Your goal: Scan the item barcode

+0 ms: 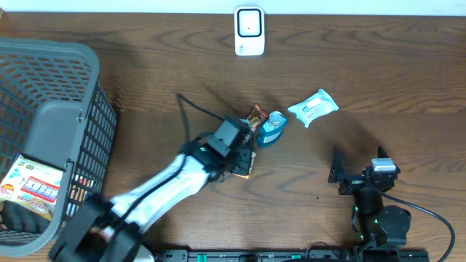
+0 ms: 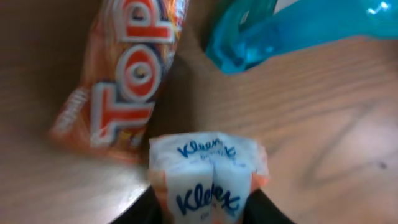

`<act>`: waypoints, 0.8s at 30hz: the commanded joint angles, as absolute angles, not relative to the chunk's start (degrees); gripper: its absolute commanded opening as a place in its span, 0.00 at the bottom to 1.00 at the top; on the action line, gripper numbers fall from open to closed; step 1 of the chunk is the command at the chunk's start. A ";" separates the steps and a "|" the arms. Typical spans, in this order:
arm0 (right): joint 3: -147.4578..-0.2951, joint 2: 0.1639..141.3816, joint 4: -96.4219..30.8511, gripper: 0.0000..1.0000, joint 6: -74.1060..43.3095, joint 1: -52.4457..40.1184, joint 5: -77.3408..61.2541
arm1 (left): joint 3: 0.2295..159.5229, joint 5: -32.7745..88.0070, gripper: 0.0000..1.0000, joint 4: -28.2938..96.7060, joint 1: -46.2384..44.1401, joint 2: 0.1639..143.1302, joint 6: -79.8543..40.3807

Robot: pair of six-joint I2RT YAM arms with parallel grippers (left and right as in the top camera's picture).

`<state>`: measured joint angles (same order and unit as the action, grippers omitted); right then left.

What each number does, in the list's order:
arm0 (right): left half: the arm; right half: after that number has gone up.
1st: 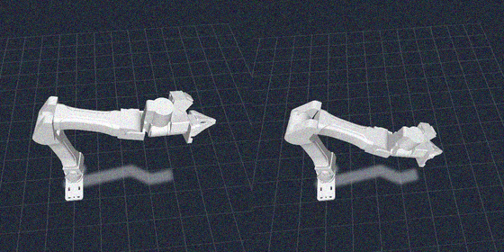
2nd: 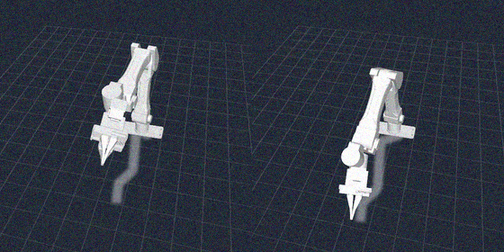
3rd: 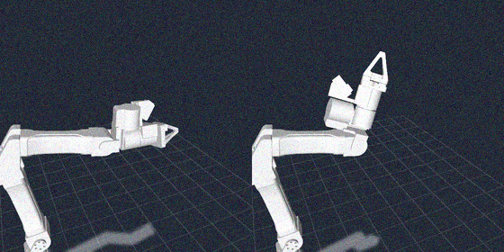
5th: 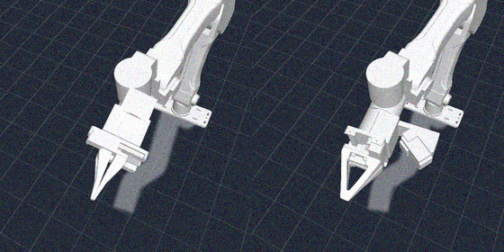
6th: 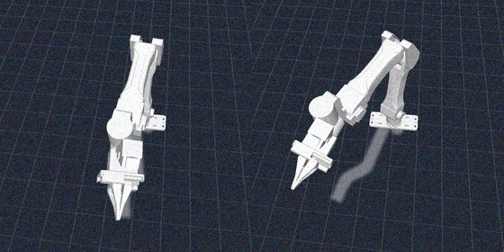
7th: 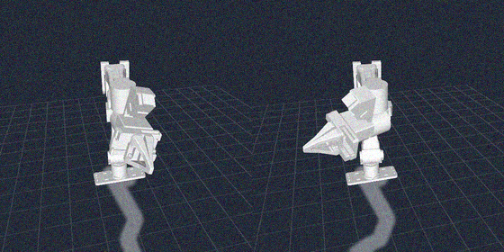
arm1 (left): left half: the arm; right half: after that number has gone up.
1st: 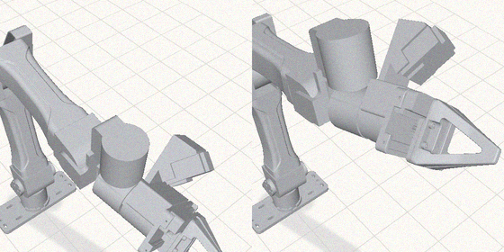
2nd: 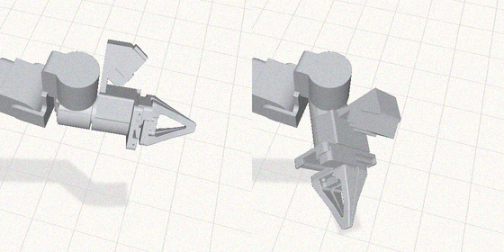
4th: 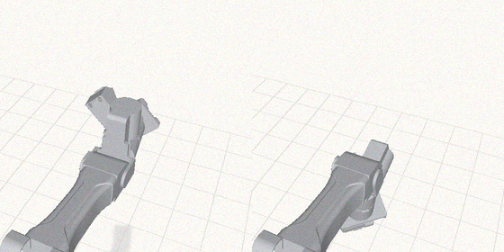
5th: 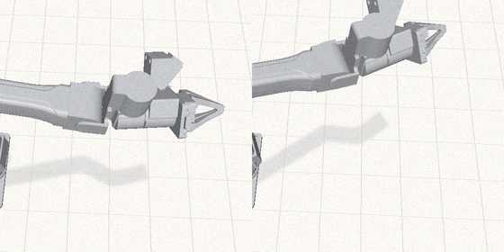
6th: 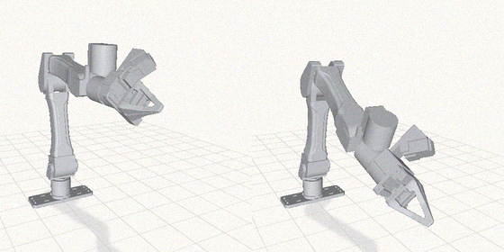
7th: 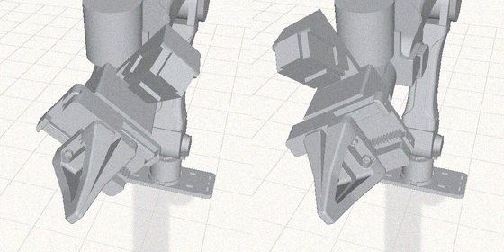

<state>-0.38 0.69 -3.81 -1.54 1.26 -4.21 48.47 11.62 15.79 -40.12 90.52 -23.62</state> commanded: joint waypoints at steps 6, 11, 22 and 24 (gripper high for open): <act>-0.32 0.38 -4.01 0.99 -2.33 0.80 -3.95 | 51.75 9.08 0.97 17.82 -41.01 90.56 -22.48; -0.32 0.38 -3.99 0.99 -2.33 0.80 -3.97 | 59.11 2.22 0.99 28.60 -40.99 82.98 -20.86; -0.32 0.38 -3.99 0.99 -2.33 0.80 -3.97 | 77.21 -18.76 0.98 38.74 -35.20 64.90 -19.49; -0.32 0.38 -3.99 0.99 -2.33 0.80 -3.97 | 80.62 -19.14 0.98 38.41 -30.89 63.11 -19.09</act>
